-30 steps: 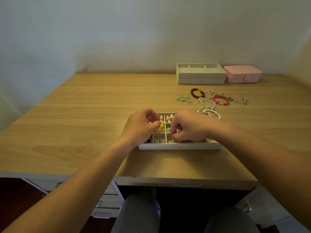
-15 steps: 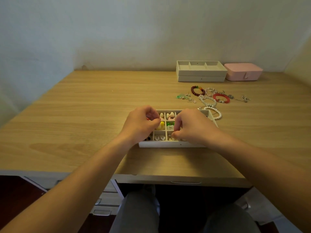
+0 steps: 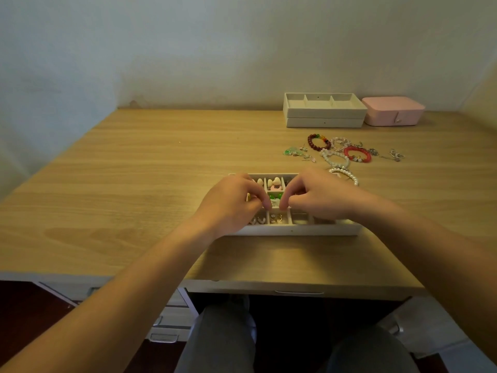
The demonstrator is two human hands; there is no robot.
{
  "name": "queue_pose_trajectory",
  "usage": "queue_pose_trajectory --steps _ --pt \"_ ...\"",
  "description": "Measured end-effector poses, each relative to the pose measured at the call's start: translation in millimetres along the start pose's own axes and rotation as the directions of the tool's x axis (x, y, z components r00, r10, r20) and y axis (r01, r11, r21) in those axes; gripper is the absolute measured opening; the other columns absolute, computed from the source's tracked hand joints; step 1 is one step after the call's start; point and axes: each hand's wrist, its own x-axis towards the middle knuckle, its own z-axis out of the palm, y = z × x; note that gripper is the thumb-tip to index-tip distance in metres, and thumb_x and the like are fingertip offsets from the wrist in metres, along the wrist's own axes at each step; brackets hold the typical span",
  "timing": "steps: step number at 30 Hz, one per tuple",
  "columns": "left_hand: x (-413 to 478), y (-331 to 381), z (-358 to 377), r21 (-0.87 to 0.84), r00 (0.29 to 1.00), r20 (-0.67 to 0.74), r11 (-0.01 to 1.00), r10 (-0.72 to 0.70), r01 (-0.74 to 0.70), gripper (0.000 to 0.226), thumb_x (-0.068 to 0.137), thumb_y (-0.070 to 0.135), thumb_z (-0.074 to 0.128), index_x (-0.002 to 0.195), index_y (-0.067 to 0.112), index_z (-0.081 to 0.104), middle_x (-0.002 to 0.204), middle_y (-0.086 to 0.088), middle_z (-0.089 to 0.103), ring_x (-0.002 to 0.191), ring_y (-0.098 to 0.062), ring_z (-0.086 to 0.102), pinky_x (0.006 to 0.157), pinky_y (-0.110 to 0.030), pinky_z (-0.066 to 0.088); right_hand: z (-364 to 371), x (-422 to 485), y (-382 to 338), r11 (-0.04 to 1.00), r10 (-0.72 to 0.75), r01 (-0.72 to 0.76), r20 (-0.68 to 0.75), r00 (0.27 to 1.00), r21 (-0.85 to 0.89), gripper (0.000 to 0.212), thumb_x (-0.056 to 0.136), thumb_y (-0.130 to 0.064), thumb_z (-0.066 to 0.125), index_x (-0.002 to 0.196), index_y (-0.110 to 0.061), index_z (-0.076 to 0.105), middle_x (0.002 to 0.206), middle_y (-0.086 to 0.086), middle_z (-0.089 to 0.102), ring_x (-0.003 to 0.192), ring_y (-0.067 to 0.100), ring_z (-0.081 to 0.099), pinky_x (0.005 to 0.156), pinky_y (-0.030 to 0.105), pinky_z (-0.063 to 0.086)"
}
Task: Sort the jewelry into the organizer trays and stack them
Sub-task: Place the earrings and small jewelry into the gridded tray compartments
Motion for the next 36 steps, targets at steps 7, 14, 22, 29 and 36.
queue_pose_trajectory --steps 7,14,22,29,36 --pt "-2 1 2 0.145 0.993 0.053 0.983 0.104 -0.111 0.029 0.090 0.017 0.059 0.089 0.039 0.078 0.096 0.012 0.056 0.094 -0.011 0.051 0.080 -0.031 0.041 2 -2 2 0.996 -0.055 0.060 0.084 0.995 -0.060 0.029 0.097 -0.016 0.055 0.103 -0.027 0.081 0.076 -0.024 0.062 0.062 -0.015 0.054 0.050 0.006 0.037" --pt "-2 1 4 0.132 0.993 0.059 0.985 0.101 -0.109 0.030 0.089 0.016 0.058 0.089 0.038 0.078 0.094 0.014 0.054 0.092 -0.010 0.051 0.077 -0.029 0.037 2 -4 3 0.993 -0.072 0.078 0.067 0.995 -0.090 0.029 0.095 -0.018 0.054 0.097 -0.029 0.081 0.078 -0.020 0.067 0.065 0.005 0.060 0.052 0.014 0.043" --pt "-7 7 9 0.193 0.982 0.089 0.964 0.168 -0.182 0.024 0.094 0.024 0.061 0.096 0.041 0.078 0.093 0.012 0.055 0.093 -0.010 0.047 0.078 -0.032 0.043 -1 -1 10 0.999 -0.053 0.053 -0.066 0.996 -0.005 0.028 0.094 -0.017 0.056 0.084 -0.027 0.081 0.070 -0.010 0.068 0.063 0.013 0.057 0.056 0.030 0.045" --pt "-6 11 6 0.181 0.986 0.083 0.971 0.144 -0.157 0.024 0.094 0.025 0.062 0.096 0.041 0.079 0.094 0.014 0.054 0.093 -0.008 0.048 0.074 -0.028 0.037 2 -1 12 0.996 -0.070 0.074 -0.064 0.996 0.059 0.032 0.093 -0.015 0.056 0.080 -0.033 0.079 0.060 -0.010 0.064 0.054 0.009 0.049 0.055 0.034 0.043" --pt "-6 8 -2 0.134 0.998 0.013 0.989 0.065 -0.066 0.027 0.092 0.018 0.060 0.090 0.036 0.080 0.088 0.017 0.051 0.086 -0.010 0.048 0.073 -0.028 0.033 5 -7 3 0.997 -0.072 0.072 0.026 0.997 0.001 0.031 0.098 -0.017 0.053 0.102 -0.028 0.080 0.072 -0.021 0.061 0.059 -0.008 0.056 0.049 0.009 0.037"
